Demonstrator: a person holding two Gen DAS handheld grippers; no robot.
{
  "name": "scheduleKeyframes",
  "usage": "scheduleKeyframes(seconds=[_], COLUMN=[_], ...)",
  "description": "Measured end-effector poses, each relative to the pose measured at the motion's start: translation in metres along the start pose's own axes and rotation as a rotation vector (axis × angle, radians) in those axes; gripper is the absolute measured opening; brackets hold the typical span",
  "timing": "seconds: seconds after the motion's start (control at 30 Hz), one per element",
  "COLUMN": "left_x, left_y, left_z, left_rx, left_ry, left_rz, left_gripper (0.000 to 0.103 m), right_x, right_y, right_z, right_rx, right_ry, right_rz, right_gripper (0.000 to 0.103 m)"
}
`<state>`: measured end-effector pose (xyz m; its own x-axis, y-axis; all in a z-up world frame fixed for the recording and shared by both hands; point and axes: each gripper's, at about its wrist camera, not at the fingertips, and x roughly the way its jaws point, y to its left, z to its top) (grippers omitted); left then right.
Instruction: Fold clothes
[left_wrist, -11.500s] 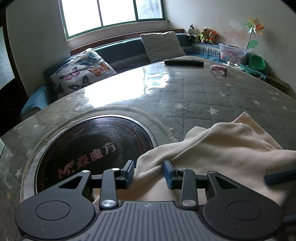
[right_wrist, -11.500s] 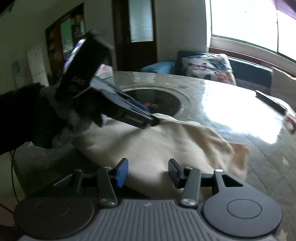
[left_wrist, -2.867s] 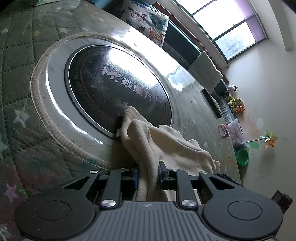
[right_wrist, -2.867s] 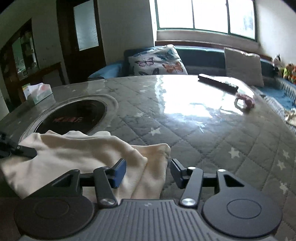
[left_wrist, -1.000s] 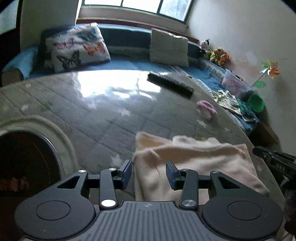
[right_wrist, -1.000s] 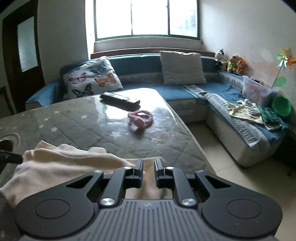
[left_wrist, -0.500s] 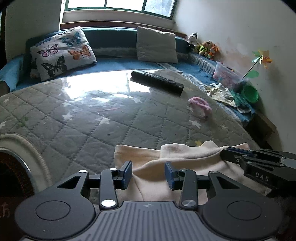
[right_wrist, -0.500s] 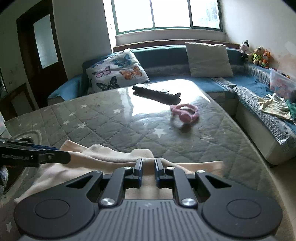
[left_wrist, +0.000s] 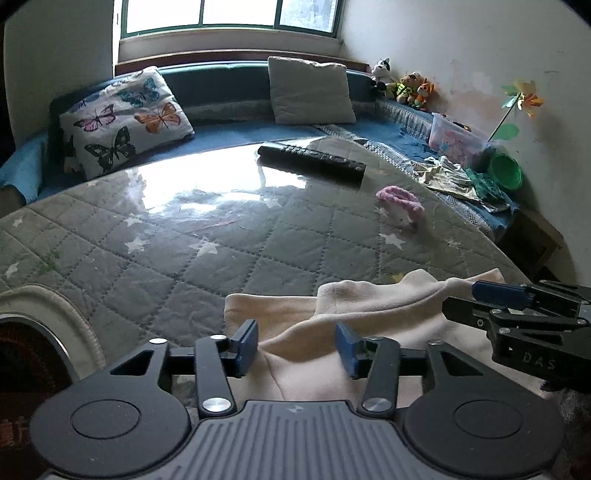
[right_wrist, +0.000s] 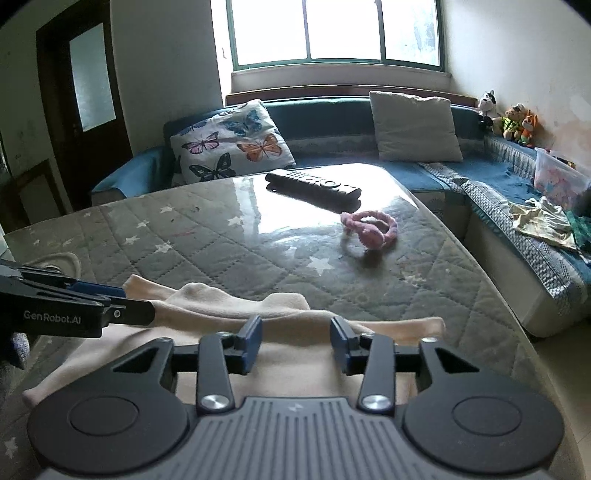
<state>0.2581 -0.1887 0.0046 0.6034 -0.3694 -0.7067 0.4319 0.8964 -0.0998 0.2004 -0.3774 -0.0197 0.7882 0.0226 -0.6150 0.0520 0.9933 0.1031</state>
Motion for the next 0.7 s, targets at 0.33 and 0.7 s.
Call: scheduleKeyframes(seconds=[0.33,0.7], left_x=[-0.026,-0.05], left_y=[-0.01,-0.003], left_z=[-0.017,-0.044], left_rx=[0.028,0.04], left_ry=[-0.028,-0.055], left_rz=[0.026,0.066], left_gripper=[0.082,0.09], right_x=[-0.046,-0.086], right_y=[0.003,0.005], right_z=[-0.022,-0.054], right_rx=[0.007,0.018], right_ry=[-0.014,-0.049], right_rz=[0.034,0.052], right_gripper=[0.068,0.077])
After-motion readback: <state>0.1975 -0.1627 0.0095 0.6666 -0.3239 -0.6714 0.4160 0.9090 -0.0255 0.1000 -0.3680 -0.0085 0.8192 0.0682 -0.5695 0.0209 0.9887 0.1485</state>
